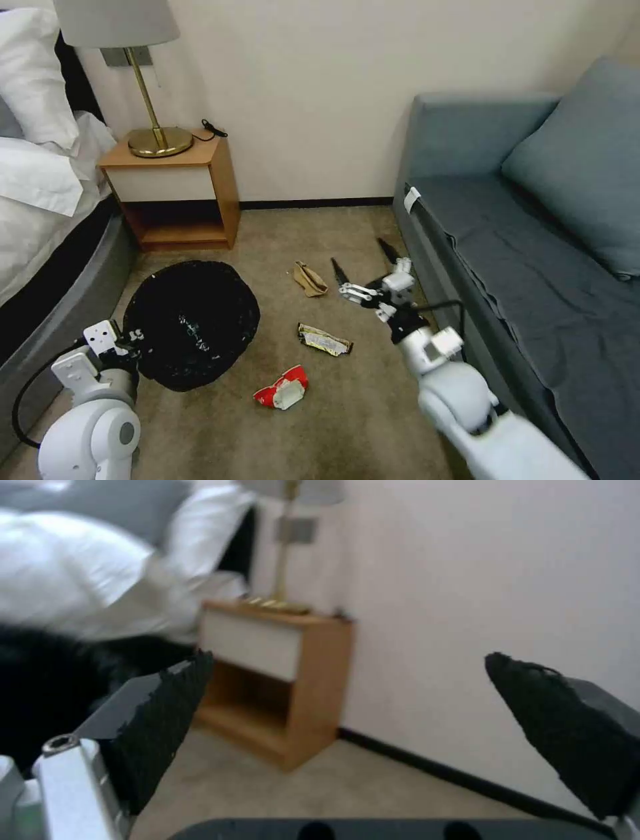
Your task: Pick up the trash bin, then pick up the garbage on the floor and place it into the trash bin.
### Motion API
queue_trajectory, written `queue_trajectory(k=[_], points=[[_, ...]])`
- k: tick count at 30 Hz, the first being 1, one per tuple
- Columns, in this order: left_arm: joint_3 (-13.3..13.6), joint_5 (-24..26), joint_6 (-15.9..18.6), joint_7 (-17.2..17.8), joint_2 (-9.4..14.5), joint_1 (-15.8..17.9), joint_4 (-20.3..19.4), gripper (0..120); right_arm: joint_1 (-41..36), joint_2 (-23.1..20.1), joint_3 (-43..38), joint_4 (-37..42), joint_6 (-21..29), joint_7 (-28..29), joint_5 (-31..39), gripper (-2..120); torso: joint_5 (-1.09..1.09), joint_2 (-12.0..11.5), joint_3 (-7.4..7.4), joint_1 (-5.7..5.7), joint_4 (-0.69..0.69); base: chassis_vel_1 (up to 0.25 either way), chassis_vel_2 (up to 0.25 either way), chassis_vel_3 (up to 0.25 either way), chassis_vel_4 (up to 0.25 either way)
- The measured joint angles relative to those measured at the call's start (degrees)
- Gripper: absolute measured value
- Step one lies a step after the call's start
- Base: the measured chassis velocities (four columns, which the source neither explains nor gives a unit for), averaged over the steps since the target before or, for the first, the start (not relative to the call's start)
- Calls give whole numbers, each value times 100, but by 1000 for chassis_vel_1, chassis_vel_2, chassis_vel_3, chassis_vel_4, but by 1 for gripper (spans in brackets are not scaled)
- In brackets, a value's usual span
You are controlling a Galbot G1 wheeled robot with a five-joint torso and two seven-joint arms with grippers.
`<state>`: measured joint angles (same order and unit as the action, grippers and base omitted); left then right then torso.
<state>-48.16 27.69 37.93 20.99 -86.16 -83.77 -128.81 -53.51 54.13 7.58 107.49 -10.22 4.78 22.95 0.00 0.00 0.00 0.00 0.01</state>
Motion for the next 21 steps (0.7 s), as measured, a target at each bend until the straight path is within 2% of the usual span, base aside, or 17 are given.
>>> queue_trajectory(k=[2,3,4,7,8,12,13,16,17,18,20,21], points=[[-47,-2,1,0,-14,-17,-5,2,862,-116,828,-566,-110,-330,296,100,0,0,0,0,-3,0,0,0,0],[-47,-2,1,0,-14,-17,-5,2,862,-116,828,-566,-110,-330,296,100,0,0,0,0,-3,0,0,0,0],[-71,-3,1,-1,-14,-20,-12,2,1208,-147,1153,-774,-158,-488,384,100,-1,0,0,0,1,0,0,0,0],[-171,18,1,-3,-14,-39,-49,2,2059,-176,2169,-1503,-346,-1221,580,100,-1,0,0,0,1,0,0,0,0],[-171,18,1,-3,-14,-39,-49,2,2059,-176,2169,-1503,-346,-1221,580,100,-1,0,0,0,1,0,0,0,0],[-246,26,0,-8,-51,-95,-90,2,2750,-31,3210,-2424,-562,-2171,830,100,0,0,0,0,-1,0,0,0,0],[-246,26,0,-8,-51,-95,-90,2,2750,-31,3210,-2424,-562,-2171,830,100,0,0,0,0,-1,0,0,0,0],[-293,26,-20,-19,-88,-126,-95,2,3260,195,3758,-3173,-755,-3206,842,100,0,0,0,0,0,0,0,0,0],[-293,26,-20,-19,-88,-126,-95,2,3260,195,3758,-3173,-755,-3206,842,100,0,0,0,0,0,0,0,0,0],[-315,26,-26,-23,-95,-136,-95,2,3518,307,4038,-3519,-788,-3743,839,100,0,0,0,0,-1,0,0,0,0],[-346,23,-35,-25,-113,-143,-105,2,3852,487,4484,-3942,-788,-4333,848,100,-1,0,0,0,0,0,0,0,0],[-346,23,-35,-25,-113,-143,-105,2,3852,487,4484,-3942,-788,-4333,848,100,-1,0,0,0,0,0,0,0,0]])
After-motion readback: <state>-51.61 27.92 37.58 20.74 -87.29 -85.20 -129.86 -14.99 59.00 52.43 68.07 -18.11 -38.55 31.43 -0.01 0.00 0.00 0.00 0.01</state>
